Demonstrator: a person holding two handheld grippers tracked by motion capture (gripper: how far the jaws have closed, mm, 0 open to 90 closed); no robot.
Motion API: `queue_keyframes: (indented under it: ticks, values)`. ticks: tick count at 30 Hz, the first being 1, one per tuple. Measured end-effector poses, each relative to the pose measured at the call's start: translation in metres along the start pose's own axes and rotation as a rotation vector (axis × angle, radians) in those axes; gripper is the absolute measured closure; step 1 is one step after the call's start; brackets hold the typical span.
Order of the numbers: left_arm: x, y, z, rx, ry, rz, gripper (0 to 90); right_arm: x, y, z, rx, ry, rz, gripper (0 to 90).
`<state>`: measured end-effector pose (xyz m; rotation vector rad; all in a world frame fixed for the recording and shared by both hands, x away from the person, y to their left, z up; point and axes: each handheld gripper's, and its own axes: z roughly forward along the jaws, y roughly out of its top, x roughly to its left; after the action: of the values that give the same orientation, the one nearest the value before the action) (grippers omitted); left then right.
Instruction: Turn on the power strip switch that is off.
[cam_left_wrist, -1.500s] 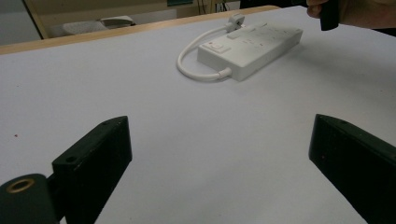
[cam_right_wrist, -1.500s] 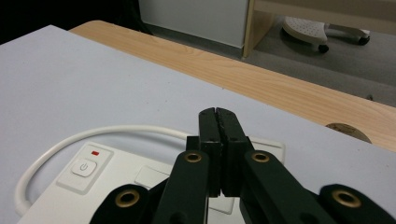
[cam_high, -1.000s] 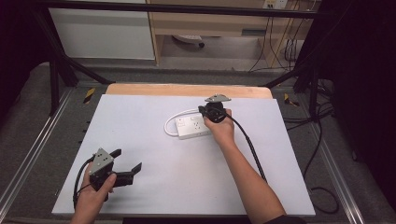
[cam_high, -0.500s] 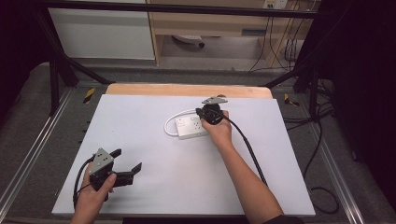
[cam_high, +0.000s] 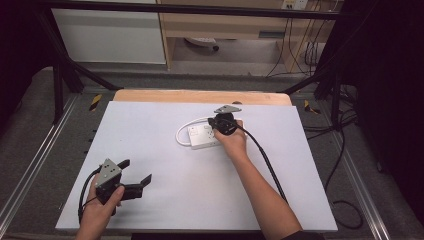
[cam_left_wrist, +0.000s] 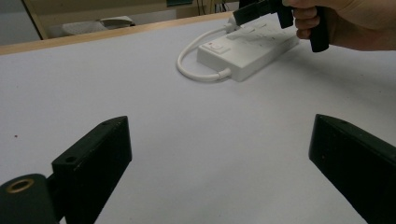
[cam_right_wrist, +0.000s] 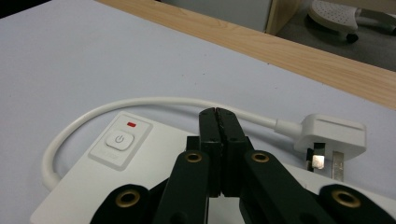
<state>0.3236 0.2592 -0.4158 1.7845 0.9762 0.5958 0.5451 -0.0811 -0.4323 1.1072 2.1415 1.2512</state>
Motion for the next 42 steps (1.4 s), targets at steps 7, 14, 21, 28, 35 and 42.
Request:
queue_keyframes:
  ticks: [7, 14, 21, 28, 35, 42]
  values:
    - [0.000, 0.000, 0.000, 0.000, -0.001, 0.001, 5.9, 0.004, -0.003, 0.004, 0.008, 0.002, -0.005, 90.0]
    - [0.000, 0.000, 0.000, -0.001, -0.002, -0.001, 5.9, 0.006, -0.005, 0.007, 0.012, 0.005, -0.007, 90.0]
    - [0.000, 0.000, 0.000, -0.001, -0.002, 0.001, 5.9, 0.007, -0.006, 0.008, 0.016, 0.006, -0.013, 90.0]
    - [0.000, 0.000, 0.000, 0.000, -0.002, 0.001, 5.9, 0.008, -0.008, 0.010, 0.020, 0.009, -0.017, 90.0]
    - [0.000, 0.000, 0.000, -0.001, -0.003, -0.002, 5.9, 0.009, -0.009, 0.011, 0.023, 0.007, -0.015, 90.0]
    - [0.000, 0.000, 0.000, 0.000, -0.003, 0.002, 5.9, 0.009, -0.008, 0.011, 0.022, 0.007, -0.017, 90.0]
